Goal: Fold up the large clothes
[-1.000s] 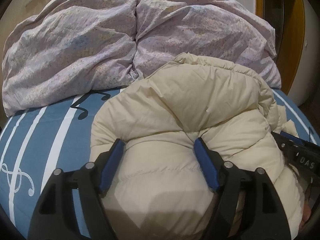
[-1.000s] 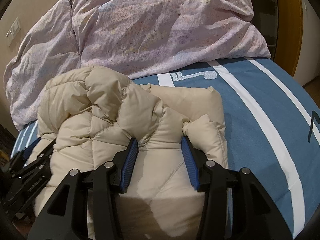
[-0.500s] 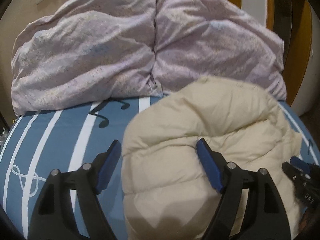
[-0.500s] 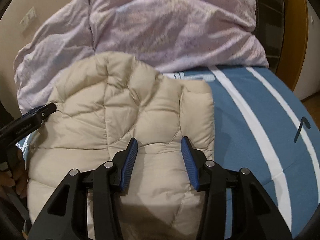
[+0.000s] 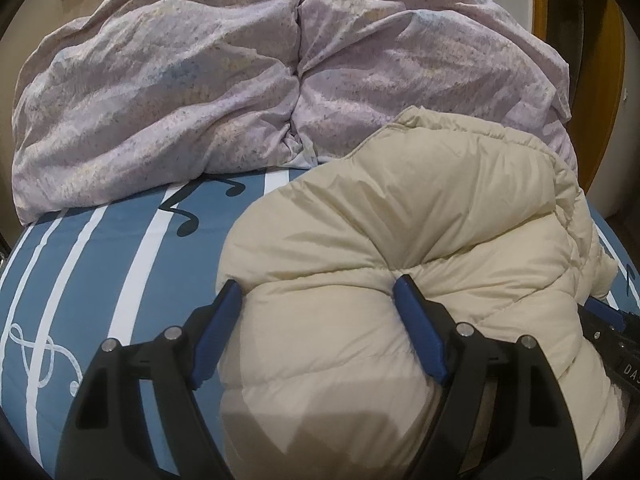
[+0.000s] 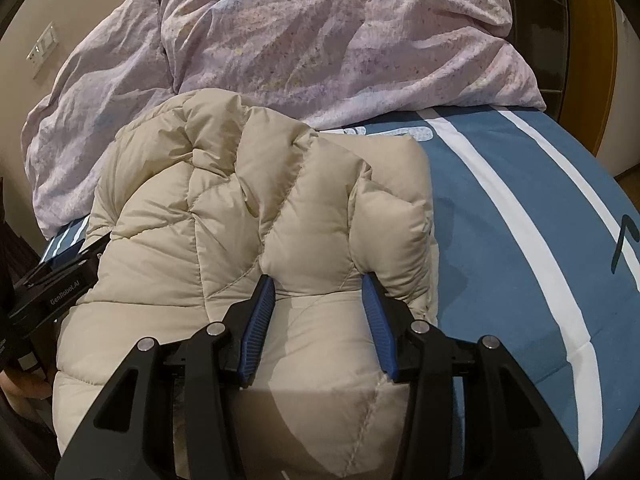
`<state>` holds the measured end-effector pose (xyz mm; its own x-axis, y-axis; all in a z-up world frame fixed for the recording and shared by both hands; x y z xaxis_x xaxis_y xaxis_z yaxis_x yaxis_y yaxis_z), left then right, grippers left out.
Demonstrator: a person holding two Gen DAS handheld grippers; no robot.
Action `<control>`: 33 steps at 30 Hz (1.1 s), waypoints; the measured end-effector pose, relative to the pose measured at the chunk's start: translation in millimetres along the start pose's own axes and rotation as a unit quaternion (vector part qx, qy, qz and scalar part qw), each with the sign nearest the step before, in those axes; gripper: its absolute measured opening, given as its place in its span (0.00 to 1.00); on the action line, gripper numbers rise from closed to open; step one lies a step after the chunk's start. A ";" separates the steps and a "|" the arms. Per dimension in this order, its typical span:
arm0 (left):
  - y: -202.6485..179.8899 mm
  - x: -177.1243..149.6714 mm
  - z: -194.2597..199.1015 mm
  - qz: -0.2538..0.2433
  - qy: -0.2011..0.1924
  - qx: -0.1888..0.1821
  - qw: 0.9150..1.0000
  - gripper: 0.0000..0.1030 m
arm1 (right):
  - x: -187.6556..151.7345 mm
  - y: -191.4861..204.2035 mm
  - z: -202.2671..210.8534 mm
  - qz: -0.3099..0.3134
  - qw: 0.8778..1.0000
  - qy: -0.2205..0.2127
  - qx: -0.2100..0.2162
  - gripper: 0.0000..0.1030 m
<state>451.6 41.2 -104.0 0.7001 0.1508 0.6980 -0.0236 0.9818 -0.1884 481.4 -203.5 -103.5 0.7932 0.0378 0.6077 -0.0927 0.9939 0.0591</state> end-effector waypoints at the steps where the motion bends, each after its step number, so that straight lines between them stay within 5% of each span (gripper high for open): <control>1: 0.9 -0.6 -0.1 0.004 -0.001 -0.002 1.000 0.77 | -0.4 0.2 -0.2 0.000 1.000 0.000 -0.001 0.46; 8: 9.2 -1.9 15.8 0.039 0.004 -0.036 0.999 0.77 | 9.7 -3.4 8.3 0.004 0.999 0.030 0.012 0.52; 10: 16.0 -3.4 32.2 0.062 0.005 -0.068 0.996 0.77 | 13.5 -10.6 20.8 -0.012 0.999 0.026 0.031 0.79; 12: 22.3 -4.4 47.0 0.073 0.002 -0.087 0.994 0.77 | 15.8 -21.4 34.6 -0.029 0.999 0.009 0.039 0.95; 15: 34.0 -7.2 64.5 0.078 0.000 -0.099 0.992 0.77 | 15.4 -38.8 41.6 -0.045 0.998 0.008 0.051 0.97; 21: 50.6 -22.6 63.8 0.115 0.038 -0.146 0.982 0.77 | 1.5 -55.2 9.6 -0.115 0.979 0.105 0.132 0.99; 27: 58.1 -32.4 56.3 0.152 0.052 -0.184 0.970 0.77 | -8.2 -42.2 -15.3 -0.127 0.964 0.161 0.168 0.99; 33: 60.3 -34.8 54.4 0.155 0.056 -0.197 0.966 0.78 | -5.6 -26.6 -21.6 -0.130 0.955 0.158 0.217 0.99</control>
<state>387.0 101.4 -102.1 0.7761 0.3961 0.4907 0.0133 0.7677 -0.6407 492.5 -227.9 -125.6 0.9587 -0.1067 0.2635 -0.0547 0.8402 0.5396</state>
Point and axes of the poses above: each gripper's, at about its wrist camera, not at the fingertips, and z roughly against the way its jaws point, y to its left, x to its top, the point moved 4 cm from there along -z, roughly the way its jaws point, and after that the axes turned 15 degrees about -x, right-handed, at the moved point
